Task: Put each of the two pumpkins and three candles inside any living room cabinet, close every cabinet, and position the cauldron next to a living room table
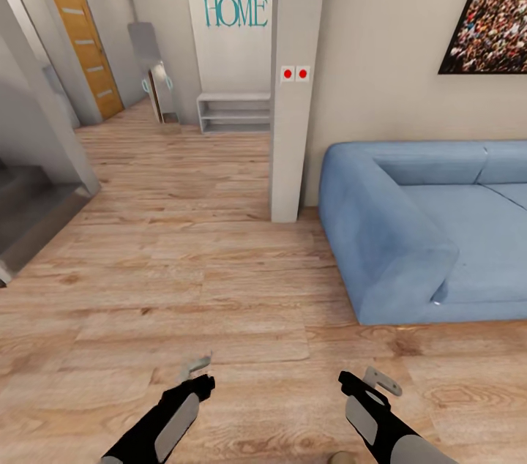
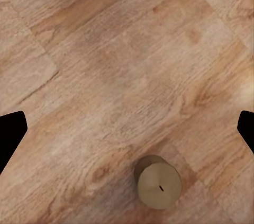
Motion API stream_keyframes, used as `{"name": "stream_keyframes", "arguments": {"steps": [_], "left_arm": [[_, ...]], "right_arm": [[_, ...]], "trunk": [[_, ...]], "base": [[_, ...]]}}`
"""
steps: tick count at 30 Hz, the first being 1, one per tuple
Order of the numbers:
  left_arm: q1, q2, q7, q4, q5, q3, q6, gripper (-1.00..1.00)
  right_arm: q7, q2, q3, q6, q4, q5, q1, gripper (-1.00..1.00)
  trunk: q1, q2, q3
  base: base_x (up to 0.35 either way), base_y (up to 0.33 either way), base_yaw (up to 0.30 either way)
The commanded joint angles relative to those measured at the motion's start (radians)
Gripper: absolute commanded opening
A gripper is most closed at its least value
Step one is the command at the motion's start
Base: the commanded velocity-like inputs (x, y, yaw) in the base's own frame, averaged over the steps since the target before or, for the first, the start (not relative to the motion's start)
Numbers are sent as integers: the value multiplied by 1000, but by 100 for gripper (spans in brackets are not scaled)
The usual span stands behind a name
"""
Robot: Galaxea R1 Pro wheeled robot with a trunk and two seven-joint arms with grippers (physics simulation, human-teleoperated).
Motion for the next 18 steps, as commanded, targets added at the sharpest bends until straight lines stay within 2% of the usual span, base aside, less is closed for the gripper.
{"name": "stream_keyframes", "arguments": {"steps": [1,2,3,4,5,7,9,11,14,18], "left_arm": [[-1,11,12,-76,7,24,83,100],[-1,26,17,-184,10,83,203,100],[-1,37,19,-284,13,159,322,100],[0,42,19,-345,17,214,398,100],[2,45,15,-416,26,290,506,100],[3,43,8,-467,38,355,607,100],[3,40,3,-495,46,382,657,100],[3,40,0,-509,50,393,679,100],[3,40,-1,-515,53,398,691,100],[3,37,-2,-516,53,399,714,100]], "right_arm": [[-4,0,8,-6,0,-11,-1,100],[-4,0,8,-6,0,-11,-1,100],[-4,0,8,-6,0,-11,-1,100],[-4,0,8,-5,0,-11,-1,100],[-4,1,9,-5,0,-10,-1,100],[-4,1,9,-3,0,-10,-1,100],[-4,1,10,-1,0,-11,-1,100],[-4,1,11,2,0,-11,-1,100],[-5,1,12,9,0,-14,-1,100],[-5,1,13,64,0,-13,-1,100]], "trunk": [[4,-8,-4],[8,-15,-7],[12,-22,-10],[15,-29,-14],[19,-36,-17],[27,-50,-23],[35,-64,-29],[42,-78,-36],[54,-99,-45],[69,-127,-57]], "base": [[0,0,0],[0,0,0],[0,0,0],[0,0,0],[0,0,0],[0,0,0],[0,0,0],[0,0,0],[0,0,0],[0,0,0]]}}
